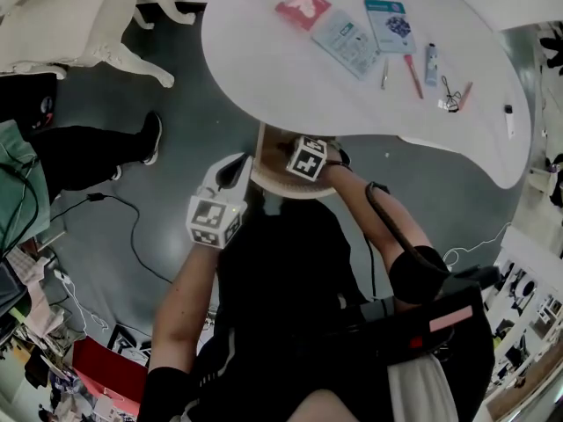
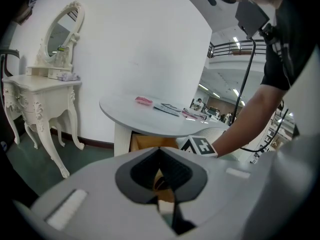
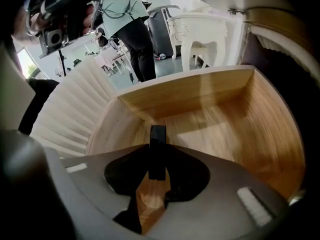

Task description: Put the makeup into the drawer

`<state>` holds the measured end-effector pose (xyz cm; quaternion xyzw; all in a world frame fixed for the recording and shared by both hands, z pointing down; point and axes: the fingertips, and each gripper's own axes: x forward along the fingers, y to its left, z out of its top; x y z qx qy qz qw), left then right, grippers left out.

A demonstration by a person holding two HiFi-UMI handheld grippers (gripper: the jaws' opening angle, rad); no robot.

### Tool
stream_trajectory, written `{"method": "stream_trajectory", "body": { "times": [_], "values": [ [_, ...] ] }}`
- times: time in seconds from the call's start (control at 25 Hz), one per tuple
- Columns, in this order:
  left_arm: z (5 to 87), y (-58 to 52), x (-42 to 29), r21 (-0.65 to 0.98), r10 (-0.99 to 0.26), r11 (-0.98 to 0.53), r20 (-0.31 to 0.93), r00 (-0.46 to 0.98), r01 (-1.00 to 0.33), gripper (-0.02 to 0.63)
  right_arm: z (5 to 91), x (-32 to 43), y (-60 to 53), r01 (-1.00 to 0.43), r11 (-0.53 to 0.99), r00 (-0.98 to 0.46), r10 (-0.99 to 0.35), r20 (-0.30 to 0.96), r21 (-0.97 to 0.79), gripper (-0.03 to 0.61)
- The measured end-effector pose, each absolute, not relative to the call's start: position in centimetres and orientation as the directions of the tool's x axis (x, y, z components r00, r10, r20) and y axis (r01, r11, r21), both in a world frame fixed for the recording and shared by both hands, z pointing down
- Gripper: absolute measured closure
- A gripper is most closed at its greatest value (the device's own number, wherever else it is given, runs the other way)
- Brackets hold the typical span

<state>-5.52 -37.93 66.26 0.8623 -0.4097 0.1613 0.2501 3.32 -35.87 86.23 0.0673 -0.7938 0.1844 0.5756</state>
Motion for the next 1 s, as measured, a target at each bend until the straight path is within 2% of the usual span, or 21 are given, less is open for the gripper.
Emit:
{"method": "stream_trajectory", "body": {
  "times": [0.6,1.0],
  "values": [
    [66.9,-38.0,-6.5,0.297,-0.643,-0.521,0.48,0.597,-0.8,0.614,87.8,3.1,-36.5,-0.393,0.892,-0.346,0.084,0.934,-0.226,0.479],
    [67.0,-37.6,-6.7,0.295,-0.651,-0.505,0.486,0.583,-0.811,0.614,87.6,2.8,-36.8,-0.386,0.899,-0.36,0.06,0.931,-0.207,0.416]
  ]
}}
